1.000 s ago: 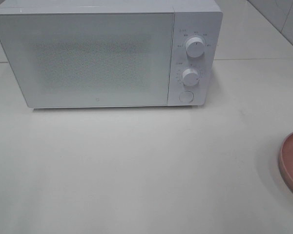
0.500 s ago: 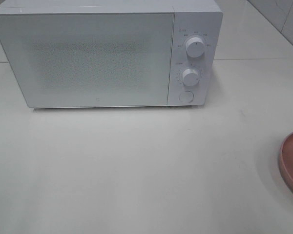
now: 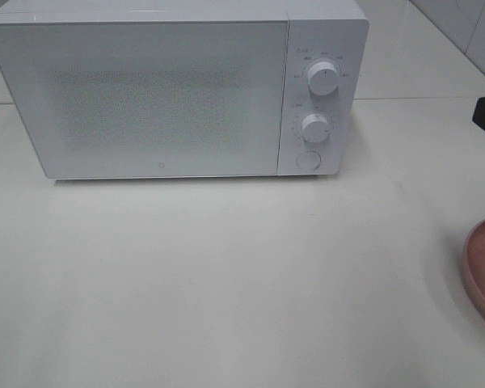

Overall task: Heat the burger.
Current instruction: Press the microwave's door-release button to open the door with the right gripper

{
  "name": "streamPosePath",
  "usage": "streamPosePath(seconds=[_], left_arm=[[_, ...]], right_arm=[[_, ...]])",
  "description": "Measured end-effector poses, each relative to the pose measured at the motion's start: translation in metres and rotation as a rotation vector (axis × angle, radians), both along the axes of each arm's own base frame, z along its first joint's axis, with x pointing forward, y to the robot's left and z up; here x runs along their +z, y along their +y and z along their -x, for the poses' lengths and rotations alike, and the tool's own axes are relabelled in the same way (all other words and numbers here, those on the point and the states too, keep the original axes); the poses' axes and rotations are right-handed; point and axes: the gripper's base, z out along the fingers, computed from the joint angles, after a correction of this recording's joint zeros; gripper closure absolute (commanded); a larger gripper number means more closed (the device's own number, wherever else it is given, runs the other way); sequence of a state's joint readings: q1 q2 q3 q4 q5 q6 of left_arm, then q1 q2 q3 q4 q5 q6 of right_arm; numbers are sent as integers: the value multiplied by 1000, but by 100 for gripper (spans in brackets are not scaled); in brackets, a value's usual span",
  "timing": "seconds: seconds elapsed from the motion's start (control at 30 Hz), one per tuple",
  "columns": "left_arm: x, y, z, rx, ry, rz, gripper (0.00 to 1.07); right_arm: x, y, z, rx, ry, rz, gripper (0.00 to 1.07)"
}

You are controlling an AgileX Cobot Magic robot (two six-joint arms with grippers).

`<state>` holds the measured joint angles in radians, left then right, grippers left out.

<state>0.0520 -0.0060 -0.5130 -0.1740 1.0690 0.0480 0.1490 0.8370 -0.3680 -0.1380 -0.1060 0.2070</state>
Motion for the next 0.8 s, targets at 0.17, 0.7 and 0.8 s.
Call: streamPosePath(seconds=[0.17, 0.7, 0.8], left_arm=[[0, 0, 0, 0, 0, 0, 9], [0, 0, 0, 0, 0, 0, 9], [0, 0, 0, 0, 0, 0, 9]], right_arm=[[-11, 5, -17, 24, -47, -16, 34], [-71, 25, -54, 34, -87, 45, 34], [-79, 35, -56, 28, -99, 79, 34]])
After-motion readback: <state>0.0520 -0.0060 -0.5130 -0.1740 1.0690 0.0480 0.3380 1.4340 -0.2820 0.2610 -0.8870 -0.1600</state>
